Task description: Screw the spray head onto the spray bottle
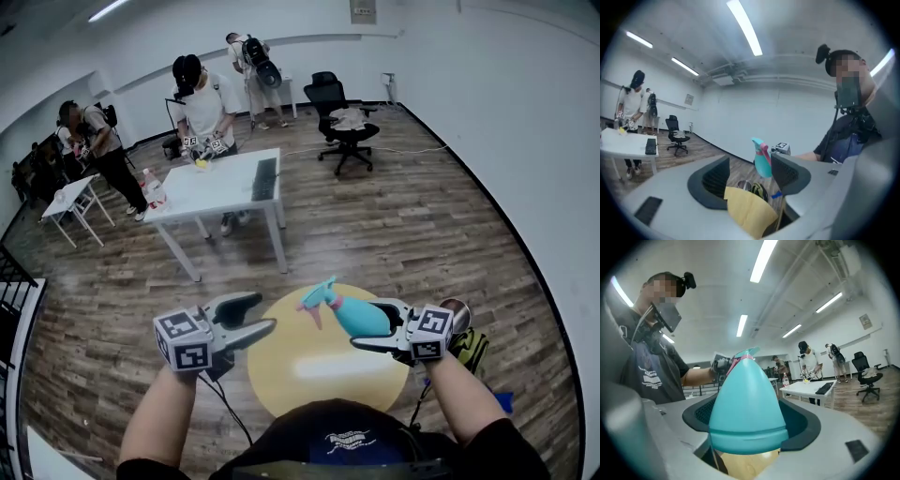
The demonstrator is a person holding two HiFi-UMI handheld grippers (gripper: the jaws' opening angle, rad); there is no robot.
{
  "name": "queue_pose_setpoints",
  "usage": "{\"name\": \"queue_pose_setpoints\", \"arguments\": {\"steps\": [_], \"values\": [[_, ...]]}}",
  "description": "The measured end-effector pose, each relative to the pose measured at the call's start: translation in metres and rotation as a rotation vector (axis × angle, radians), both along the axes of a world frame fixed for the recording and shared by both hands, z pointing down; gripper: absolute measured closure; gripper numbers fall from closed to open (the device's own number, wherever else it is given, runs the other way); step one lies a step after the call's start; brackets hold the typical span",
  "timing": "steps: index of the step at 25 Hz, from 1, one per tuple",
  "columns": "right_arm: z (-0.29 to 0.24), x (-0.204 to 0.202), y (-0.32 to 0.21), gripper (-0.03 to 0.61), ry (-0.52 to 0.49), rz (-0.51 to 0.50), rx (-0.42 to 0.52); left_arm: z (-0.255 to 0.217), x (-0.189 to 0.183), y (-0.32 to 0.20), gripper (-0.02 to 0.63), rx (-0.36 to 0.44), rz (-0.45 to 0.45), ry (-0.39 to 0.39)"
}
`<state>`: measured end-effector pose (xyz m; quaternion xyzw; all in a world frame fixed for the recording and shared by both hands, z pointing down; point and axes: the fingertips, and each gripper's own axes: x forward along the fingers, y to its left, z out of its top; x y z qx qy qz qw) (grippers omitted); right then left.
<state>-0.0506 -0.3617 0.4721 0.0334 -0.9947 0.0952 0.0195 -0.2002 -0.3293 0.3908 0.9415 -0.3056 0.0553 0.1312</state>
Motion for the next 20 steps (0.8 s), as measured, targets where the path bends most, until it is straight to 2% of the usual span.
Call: {"name": "queue_pose_setpoints", "arguments": {"steps": [4,8,13,20], "values": [[-0.027,0.022,-0.029,0.163,-0.167,0.114,-0.066,0.011,-0.023,-0.004,0.322,-0.015,-0.157,0.226],[-0.039,0.04,-0.048,0.158,-0.27,0.197,-0.124,0.043,-0.032,0.002,0.322,-0.07,-0.234,0.364],[-0.043,0.05,-0.052,0.152,-0.323,0.245,-0.153,0.064,-0.039,0.017,0.322,-0.106,-0.286,0.403],[-0.051,0.071,-0.06,0.147,-0.459,0.281,-0.227,0.066,-0.056,0.023,0.322,-0.079,-0.33,0.452]]}}
